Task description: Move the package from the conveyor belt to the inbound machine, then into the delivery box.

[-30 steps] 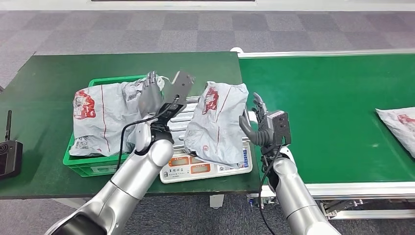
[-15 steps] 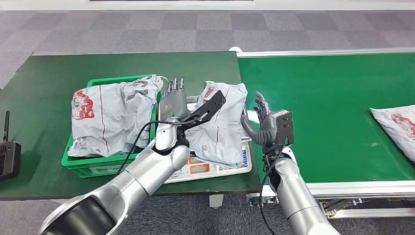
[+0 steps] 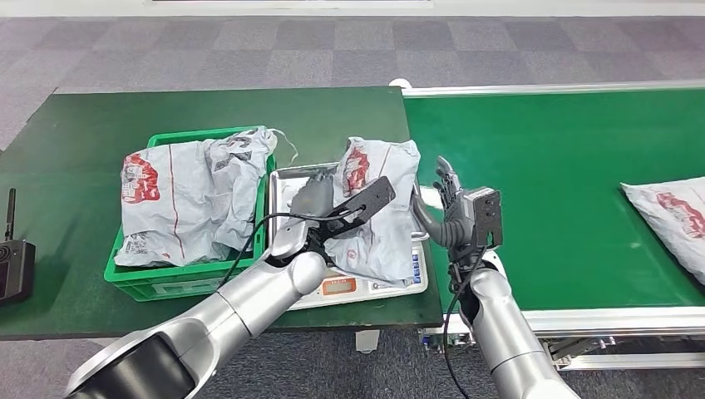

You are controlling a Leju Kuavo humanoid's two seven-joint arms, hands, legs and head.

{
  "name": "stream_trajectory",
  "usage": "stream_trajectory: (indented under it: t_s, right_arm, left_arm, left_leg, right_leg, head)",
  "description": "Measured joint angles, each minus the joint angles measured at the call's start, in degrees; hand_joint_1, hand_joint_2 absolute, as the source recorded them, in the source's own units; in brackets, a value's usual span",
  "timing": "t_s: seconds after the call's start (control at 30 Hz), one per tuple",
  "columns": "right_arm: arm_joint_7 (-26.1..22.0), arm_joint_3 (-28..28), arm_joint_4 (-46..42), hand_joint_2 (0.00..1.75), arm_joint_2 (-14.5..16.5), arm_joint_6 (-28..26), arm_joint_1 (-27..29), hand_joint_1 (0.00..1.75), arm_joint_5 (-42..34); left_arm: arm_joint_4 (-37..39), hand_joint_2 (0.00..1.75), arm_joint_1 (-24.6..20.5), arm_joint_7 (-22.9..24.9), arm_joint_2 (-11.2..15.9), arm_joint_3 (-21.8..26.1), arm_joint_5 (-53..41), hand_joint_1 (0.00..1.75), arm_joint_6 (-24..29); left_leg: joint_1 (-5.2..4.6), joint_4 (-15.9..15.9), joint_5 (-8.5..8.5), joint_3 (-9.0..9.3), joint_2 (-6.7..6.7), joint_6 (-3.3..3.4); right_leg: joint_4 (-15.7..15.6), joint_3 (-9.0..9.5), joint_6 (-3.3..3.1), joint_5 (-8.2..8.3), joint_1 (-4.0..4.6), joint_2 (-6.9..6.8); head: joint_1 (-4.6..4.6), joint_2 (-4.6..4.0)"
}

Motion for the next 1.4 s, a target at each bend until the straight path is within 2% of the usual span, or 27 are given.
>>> stream_trajectory:
  t_s: [0.13, 0.27, 0.6, 0.77, 0.87, 1.07, 1.4]
  right_arm:
    - [-0.51, 0.0, 0.02, 1.75, -0.47, -0.18, 0.59, 0.0, -0.75]
    - [-1.08, 0.0, 0.02, 1.75, -0.77, -0.38, 1.11, 0.0, -1.36]
    - [-1.79, 0.02, 0.02, 1.75, -1.11, -0.66, 2.5, 0.0, -1.84]
    - [-1.81, 0.02, 0.02, 1.75, -1.11, -0.68, 2.58, 0.0, -1.85]
    - [-1.8, 0.02, 0.02, 1.75, -1.12, -0.68, 2.58, 0.0, -1.85]
    - [-1.42, -0.13, -0.8, 1.75, -1.12, -0.9, 3.05, 0.0, -1.38]
    - [1.05, -1.54, -4.58, 1.75, -1.09, -0.6, 4.82, 0.0, -0.05]
  left_arm:
    - [-4.7, 1.75, -0.05, 0.0, 1.67, 0.11, 12.6, 0.0, -7.0]
    - [-9.63, 1.75, -0.57, 0.0, 3.3, 3.42, 17.4, 0.0, -8.75]
    - [-17.77, 1.75, -1.25, 0.0, 5.12, 13.71, 17.32, 0.0, -11.33]
    - [-19.47, 1.75, -1.25, 0.0, 5.16, 15.98, 15.6, 0.0, -13.18]
    - [-19.92, 1.75, -1.22, 0.0, 5.14, 16.62, 15.37, 0.0, -14.03]
    - [-17.42, 1.75, -0.26, 0.0, 4.19, 16.34, 12.32, 0.0, -19.19]
    - [-14.07, 1.75, 2.34, 0.0, 3.49, 10.66, 13.04, 0.0, -22.74]
  left_leg:
    - [0.0, 0.0, 0.0, -0.03, 0.0, 0.0]
    - [0.0, 0.0, 0.0, -0.04, -0.01, 0.0]
    - [0.01, 0.0, 0.03, -0.05, -0.03, 0.01]
    - [0.0, 0.0, 0.04, -0.06, -0.04, 0.02]
    - [0.0, 0.0, 0.04, -0.05, -0.04, 0.02]
    - [0.0, 0.0, 0.04, -0.05, -0.02, 0.03]
    - [0.0, 0.0, 0.03, -0.09, -0.01, 0.03]
  right_leg:
    - [0.01, -0.01, 0.0, 0.0, 0.0, 0.0]
    - [0.01, -0.03, -0.01, 0.02, 0.01, -0.01]
    - [0.03, -0.02, -0.02, 0.02, 0.01, -0.03]
    - [0.02, -0.02, -0.02, 0.03, 0.0, -0.04]
    - [0.02, -0.02, -0.02, 0.03, 0.0, -0.04]
    - [0.01, -0.04, -0.02, 0.03, 0.0, -0.03]
    - [0.0, -0.06, -0.02, 0.03, 0.0, -0.03]
  head:
    - [0.01, 0.0]
    - [-0.01, 0.0]
    - [-0.01, 0.0]
    - [0.0, 0.0]
    - [-0.01, 0.0]
    - [-0.01, 0.0]
    - [-0.01, 0.0]
